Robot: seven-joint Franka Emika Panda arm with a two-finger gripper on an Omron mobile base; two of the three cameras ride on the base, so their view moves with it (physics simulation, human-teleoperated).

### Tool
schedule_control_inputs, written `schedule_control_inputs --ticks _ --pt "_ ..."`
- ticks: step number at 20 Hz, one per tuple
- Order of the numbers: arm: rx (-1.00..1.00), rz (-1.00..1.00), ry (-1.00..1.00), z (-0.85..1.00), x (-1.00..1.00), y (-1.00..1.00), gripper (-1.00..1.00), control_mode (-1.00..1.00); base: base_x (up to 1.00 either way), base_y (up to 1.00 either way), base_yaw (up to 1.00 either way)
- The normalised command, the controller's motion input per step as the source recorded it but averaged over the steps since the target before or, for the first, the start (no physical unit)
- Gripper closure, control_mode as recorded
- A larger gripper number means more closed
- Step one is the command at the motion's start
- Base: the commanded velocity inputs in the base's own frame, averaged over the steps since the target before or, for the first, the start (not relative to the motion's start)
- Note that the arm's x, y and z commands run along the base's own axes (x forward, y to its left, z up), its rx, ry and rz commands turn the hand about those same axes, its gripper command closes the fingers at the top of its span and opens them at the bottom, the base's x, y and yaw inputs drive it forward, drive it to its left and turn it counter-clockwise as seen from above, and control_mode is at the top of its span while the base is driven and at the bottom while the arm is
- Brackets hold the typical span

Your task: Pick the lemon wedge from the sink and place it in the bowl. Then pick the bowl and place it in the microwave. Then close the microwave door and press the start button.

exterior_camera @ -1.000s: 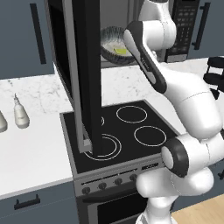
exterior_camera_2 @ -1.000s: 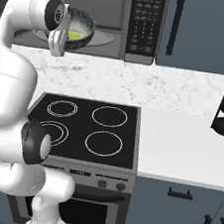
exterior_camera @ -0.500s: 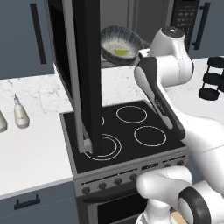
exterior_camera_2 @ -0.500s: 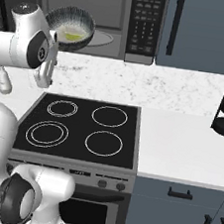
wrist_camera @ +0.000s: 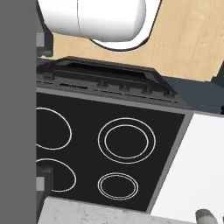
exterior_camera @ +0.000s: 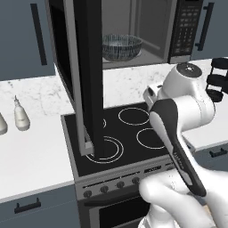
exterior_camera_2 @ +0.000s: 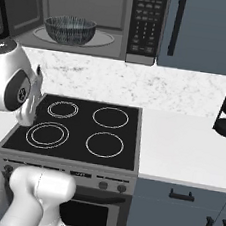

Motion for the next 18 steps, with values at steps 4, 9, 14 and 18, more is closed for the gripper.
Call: schedule_control_inputs --ticks 4,9,14,18 --pt "-0.04 0.20 -0.07 -1.00 -1.00 0.50 -1.00 -1.00 0.00 0.00 0.00" --pt "0.00 0.17 -0.20 -0.70 -1.00 0.70 -1.00 -1.00 0.00 0.00 0.00" --pt "0.00 0.06 -0.30 0.05 -0.94 0.20 -1.00 -1.00 0.00 0.00 0.00" --pt "0.00 0.03 -0.19 -0.09 -0.89 0.24 -1.00 -1.00 0.00 0.00 0.00"
